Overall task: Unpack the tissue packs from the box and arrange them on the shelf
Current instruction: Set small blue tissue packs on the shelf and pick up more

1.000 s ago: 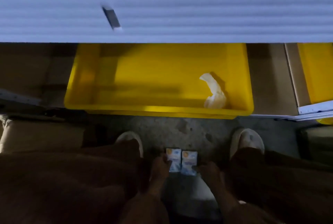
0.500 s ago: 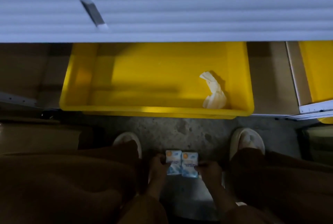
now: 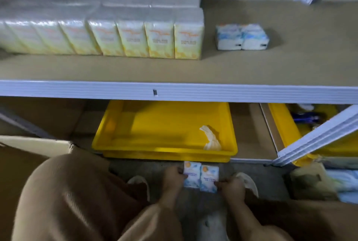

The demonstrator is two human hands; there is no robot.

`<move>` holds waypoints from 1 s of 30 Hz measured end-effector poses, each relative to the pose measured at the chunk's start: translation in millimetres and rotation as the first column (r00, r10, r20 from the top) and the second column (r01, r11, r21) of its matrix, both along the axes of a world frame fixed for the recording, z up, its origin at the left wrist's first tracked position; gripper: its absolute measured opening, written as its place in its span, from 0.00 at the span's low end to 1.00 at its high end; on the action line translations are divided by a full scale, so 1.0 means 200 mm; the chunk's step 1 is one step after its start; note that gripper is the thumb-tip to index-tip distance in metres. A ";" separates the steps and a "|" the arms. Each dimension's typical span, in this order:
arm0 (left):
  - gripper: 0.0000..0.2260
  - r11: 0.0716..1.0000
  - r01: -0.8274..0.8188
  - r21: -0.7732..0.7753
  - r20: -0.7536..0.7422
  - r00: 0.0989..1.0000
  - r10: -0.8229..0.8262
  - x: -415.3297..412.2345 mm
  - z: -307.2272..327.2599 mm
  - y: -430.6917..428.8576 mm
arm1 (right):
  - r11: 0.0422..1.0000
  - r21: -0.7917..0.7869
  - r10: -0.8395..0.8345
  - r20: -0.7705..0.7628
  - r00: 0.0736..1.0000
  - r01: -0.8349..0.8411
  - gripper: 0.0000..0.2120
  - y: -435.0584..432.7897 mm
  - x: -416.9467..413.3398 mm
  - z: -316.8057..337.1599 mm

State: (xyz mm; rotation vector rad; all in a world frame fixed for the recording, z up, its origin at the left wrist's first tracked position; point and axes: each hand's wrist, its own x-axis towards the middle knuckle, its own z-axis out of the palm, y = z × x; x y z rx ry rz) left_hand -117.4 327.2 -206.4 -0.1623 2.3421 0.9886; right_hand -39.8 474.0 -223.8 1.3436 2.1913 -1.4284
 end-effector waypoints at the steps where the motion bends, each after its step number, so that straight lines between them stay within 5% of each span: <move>1: 0.12 1.000 0.017 0.017 -0.025 1.000 -0.016 0.00 0.06 0.01 | 1.000 0.026 -0.006 -0.043 0.999 0.007 0.03 0.01 0.00 0.06; 9: 0.12 0.996 0.060 0.064 -0.245 0.969 -0.043 -0.01 0.55 0.10 | 0.994 0.043 -0.089 -0.264 0.961 0.103 0.10 0.12 -0.07 0.45; 17: 0.13 0.990 0.127 0.065 -0.413 0.906 -0.089 0.00 0.90 0.17 | 0.986 -0.039 -0.162 -0.381 0.910 0.159 0.03 0.19 -0.02 0.90; 22: 0.02 0.978 0.200 0.058 -0.505 0.851 -0.145 -0.05 1.14 0.19 | 0.993 -0.012 -0.110 -0.458 0.882 0.118 0.10 0.26 -0.02 1.19; 30: 0.12 0.972 0.194 0.131 -0.586 0.806 -0.082 -0.21 1.43 0.29 | 0.997 -0.018 -0.069 -0.506 0.860 0.069 0.11 0.39 -0.19 1.49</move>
